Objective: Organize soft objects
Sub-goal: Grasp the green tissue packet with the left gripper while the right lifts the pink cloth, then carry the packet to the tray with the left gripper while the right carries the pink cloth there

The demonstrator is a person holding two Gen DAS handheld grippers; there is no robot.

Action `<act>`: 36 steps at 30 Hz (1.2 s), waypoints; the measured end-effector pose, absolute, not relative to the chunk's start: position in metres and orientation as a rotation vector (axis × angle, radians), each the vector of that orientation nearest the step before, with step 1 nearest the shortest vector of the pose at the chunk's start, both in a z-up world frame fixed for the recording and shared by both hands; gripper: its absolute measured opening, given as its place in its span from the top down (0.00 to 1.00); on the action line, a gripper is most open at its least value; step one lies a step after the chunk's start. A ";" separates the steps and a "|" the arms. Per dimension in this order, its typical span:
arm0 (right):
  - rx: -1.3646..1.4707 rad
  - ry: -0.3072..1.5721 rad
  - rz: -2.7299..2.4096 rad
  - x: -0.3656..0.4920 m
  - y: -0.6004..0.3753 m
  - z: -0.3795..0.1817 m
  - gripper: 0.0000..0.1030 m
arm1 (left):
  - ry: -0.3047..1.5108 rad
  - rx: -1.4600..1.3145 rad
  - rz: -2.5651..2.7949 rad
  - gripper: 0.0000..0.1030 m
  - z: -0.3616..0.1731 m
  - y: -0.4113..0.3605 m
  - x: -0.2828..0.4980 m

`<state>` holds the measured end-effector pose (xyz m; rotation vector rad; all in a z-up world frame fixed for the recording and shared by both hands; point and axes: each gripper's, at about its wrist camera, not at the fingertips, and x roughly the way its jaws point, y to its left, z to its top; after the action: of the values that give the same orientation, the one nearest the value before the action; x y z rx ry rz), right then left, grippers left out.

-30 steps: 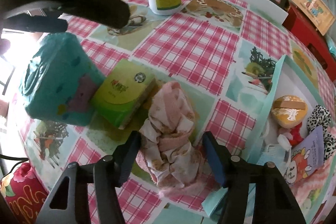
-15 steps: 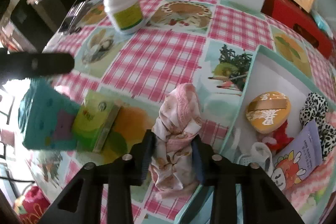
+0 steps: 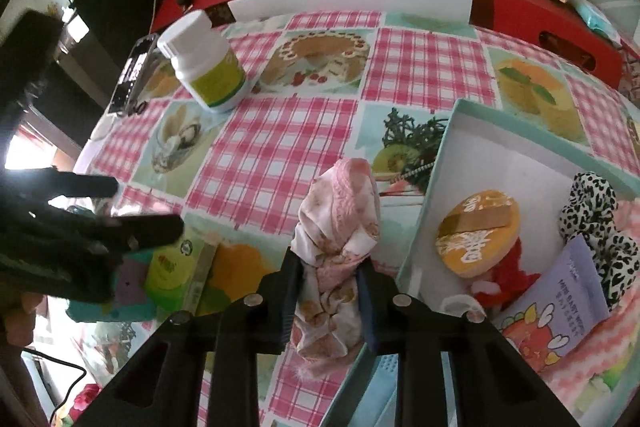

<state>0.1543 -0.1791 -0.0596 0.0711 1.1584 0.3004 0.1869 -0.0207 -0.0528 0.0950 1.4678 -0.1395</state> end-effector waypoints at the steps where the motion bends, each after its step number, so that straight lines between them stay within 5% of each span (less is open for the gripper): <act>1: 0.073 1.157 0.297 0.154 -0.180 -0.059 0.72 | 1.483 0.116 -0.141 0.00 -0.055 -0.023 0.189; 11: 0.123 1.145 0.292 0.155 -0.194 -0.054 0.72 | 1.613 0.271 -0.234 0.03 -0.079 -0.060 0.209; 19: 0.147 1.131 0.292 0.155 -0.201 -0.049 0.72 | 1.679 0.296 -0.246 0.19 -0.104 -0.086 0.217; 22: 0.159 1.126 0.292 0.155 -0.203 -0.047 0.72 | 1.701 0.286 -0.243 0.39 -0.113 -0.089 0.218; 26: 0.165 1.126 0.293 0.155 -0.204 -0.047 0.72 | 1.699 0.263 -0.240 0.52 -0.118 -0.091 0.219; 36: 0.171 1.124 0.293 0.155 -0.205 -0.046 0.72 | 1.624 0.201 -0.211 0.52 -0.103 -0.089 0.208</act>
<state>0.1549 -0.2049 -0.0456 0.1712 1.1241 0.2928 0.2075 -0.0892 -0.1033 0.2008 1.6244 -0.2111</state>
